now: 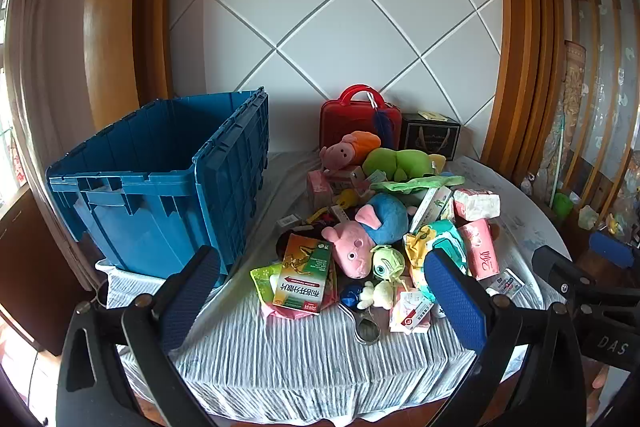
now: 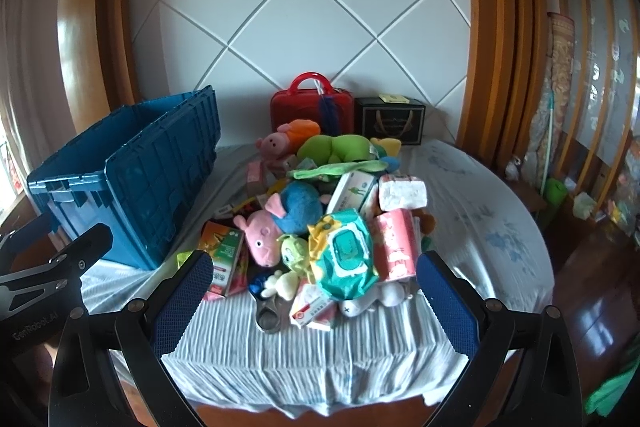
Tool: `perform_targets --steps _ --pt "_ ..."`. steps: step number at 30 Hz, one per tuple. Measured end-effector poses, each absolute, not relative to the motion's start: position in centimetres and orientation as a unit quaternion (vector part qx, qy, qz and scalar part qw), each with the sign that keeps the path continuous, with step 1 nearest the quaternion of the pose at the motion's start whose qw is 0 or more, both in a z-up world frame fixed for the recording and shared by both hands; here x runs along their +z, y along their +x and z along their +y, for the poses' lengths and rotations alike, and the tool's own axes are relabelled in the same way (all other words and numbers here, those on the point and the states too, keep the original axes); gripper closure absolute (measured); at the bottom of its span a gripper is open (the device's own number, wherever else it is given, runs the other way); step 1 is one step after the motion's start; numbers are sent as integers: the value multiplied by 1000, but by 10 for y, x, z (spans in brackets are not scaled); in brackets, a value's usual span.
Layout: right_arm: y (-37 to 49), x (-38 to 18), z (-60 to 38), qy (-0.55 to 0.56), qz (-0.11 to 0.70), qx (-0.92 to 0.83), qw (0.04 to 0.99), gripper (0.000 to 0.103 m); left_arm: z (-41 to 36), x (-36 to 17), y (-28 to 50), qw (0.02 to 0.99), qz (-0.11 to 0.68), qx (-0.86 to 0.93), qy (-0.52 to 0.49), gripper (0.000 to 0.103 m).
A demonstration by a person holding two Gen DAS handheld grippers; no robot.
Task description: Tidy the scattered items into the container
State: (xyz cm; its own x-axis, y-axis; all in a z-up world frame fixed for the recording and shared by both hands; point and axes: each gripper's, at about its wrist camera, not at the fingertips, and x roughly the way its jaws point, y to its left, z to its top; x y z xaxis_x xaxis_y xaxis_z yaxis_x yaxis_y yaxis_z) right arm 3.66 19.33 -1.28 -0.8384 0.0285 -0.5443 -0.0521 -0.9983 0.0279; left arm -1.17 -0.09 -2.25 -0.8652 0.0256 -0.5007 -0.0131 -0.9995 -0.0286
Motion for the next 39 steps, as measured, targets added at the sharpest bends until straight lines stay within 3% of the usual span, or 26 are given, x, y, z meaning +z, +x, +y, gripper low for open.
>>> perform_targets --steps 12,17,20,30,35,36,39 --pt "35 -16 193 -291 17 956 32 0 -6 -29 -14 15 -13 962 -273 0" --pt "66 3 195 -179 19 983 26 0 -10 -39 -20 14 -18 962 -272 0" --pt "60 -1 193 -182 -1 983 24 0 -12 -50 -27 13 -15 959 -282 0" --pt "24 -96 196 -319 3 947 41 0 -13 -131 -63 34 -7 930 -365 0" --pt "5 -151 223 -393 76 914 73 0 3 -180 -77 42 -3 916 -398 0" --pt "2 -160 229 -402 88 908 77 4 8 -190 -81 43 -2 912 -407 1" --pt "-12 -180 240 -420 90 901 67 28 26 -219 -96 34 7 904 -425 4"
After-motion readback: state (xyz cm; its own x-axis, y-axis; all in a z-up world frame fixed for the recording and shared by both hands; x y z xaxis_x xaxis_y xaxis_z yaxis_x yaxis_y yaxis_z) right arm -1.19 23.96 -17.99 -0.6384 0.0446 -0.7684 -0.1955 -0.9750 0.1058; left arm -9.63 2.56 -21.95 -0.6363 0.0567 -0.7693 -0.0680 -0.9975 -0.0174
